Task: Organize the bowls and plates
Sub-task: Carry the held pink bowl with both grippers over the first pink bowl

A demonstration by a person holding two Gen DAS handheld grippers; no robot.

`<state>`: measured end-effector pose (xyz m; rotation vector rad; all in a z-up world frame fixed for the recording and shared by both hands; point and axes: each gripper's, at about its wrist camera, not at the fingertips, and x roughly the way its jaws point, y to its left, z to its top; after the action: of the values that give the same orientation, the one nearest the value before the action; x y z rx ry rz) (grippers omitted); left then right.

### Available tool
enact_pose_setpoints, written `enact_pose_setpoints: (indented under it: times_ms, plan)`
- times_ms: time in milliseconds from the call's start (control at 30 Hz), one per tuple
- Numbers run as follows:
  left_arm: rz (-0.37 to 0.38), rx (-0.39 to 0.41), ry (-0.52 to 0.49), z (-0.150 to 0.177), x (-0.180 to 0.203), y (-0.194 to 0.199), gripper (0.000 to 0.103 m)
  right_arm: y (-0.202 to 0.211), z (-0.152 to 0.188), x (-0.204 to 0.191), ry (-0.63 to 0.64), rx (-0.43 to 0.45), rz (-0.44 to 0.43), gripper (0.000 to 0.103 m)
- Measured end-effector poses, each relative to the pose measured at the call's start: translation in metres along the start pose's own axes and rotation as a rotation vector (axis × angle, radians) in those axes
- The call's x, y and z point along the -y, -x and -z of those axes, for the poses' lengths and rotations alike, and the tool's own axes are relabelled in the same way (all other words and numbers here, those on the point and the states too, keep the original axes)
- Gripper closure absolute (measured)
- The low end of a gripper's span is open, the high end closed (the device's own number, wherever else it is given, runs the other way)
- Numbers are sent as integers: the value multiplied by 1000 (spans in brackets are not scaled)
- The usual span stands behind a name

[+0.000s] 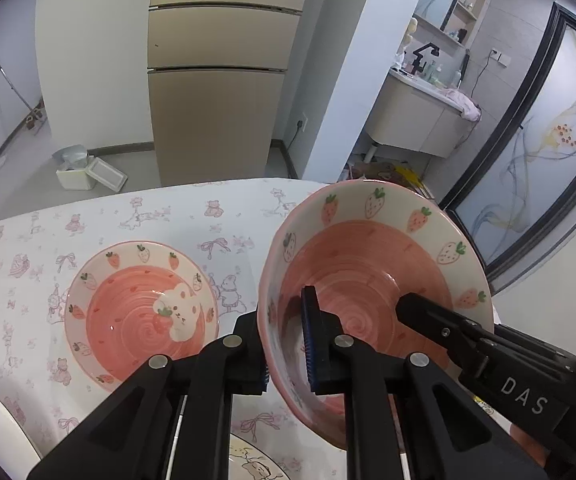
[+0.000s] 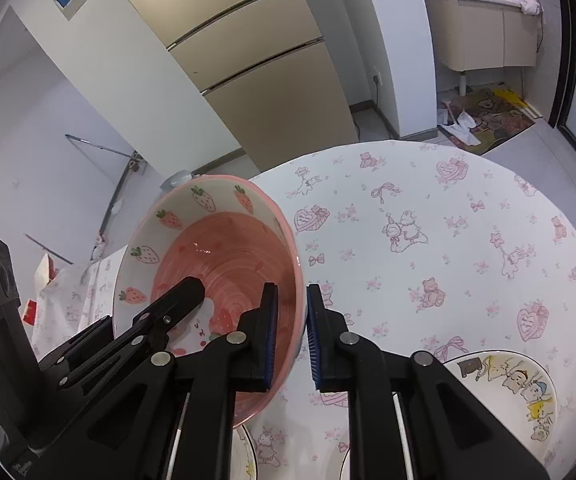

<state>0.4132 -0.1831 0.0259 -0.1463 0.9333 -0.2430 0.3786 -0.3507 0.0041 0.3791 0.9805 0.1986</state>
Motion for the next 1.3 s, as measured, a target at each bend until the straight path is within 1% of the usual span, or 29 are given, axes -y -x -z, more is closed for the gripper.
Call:
enact_pose_setpoints:
  times_ms: [100, 200, 300, 333, 433, 567, 633, 700, 767, 833, 867, 933, 967, 1000, 1100, 1167, 1233, 1300]
  plan:
    - [22, 24, 4, 2, 6, 7, 89, 11, 0, 2, -29, 26, -25, 89]
    - [27, 73, 17, 3, 8, 20, 89, 25, -1, -4, -19, 71, -14, 89]
    - [19, 64, 23, 0, 9, 31, 89, 30, -1, -11, -14, 74, -22, 89]
    - [24, 60, 23, -4, 8, 35, 89, 32, -2, -13, -22, 71, -29, 89]
    - [48, 61, 39, -16, -3, 55, 89, 43, -7, -28, -21, 97, -39, 88]
    - [4, 133, 30, -25, -18, 94, 89, 60, -13, -63, 21, 127, -65, 88]
    - [-21, 155, 29, -29, -25, 108, 89, 65, -11, -81, 45, 139, -73, 88]
    - [-58, 166, 0, -33, -33, 119, 89, 65, -9, -97, 70, 145, -84, 88]
    - [-96, 179, -25, -33, -41, 128, 89, 60, -9, -107, 74, 136, -123, 88]
    - [-116, 186, -34, -31, -52, 133, 89, 54, -9, -113, 67, 126, -166, 88]
    - [-113, 185, -29, -31, -56, 133, 89, 51, -8, -116, 66, 123, -177, 88]
    - [-75, 160, -7, -28, -69, 129, 89, 44, -2, -120, 70, 132, -180, 88]
    - [-41, 140, 16, -26, -78, 123, 89, 40, 2, -120, 68, 140, -179, 88]
    - [-32, 137, 25, -24, -83, 119, 89, 32, 5, -118, 69, 131, -183, 88]
    - [-51, 126, 13, -18, -97, 103, 89, 6, 4, -115, 52, 55, -207, 88]
    - [-44, 104, 34, -15, -104, 88, 89, -4, 5, -117, 64, 58, -170, 88]
    - [-45, 103, 33, -12, -109, 76, 89, -11, 6, -122, 97, 65, -129, 88]
    - [-49, 83, 42, -12, -115, 65, 89, -21, 7, -122, 96, 48, -120, 88]
